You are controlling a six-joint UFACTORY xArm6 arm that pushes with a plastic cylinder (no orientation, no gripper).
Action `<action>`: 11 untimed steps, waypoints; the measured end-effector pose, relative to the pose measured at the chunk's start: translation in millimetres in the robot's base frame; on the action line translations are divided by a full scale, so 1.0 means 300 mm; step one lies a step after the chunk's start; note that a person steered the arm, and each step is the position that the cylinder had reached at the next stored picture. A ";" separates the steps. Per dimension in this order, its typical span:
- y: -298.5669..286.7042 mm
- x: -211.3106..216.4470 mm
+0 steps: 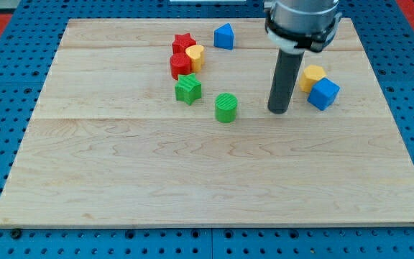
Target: Place the green blocks in a vertical line
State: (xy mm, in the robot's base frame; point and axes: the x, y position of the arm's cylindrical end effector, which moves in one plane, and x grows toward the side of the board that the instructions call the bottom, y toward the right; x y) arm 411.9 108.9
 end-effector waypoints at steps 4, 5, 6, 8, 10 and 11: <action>0.013 0.044; -0.114 -0.004; -0.240 0.089; -0.403 0.115; -0.171 -0.015; -0.035 -0.191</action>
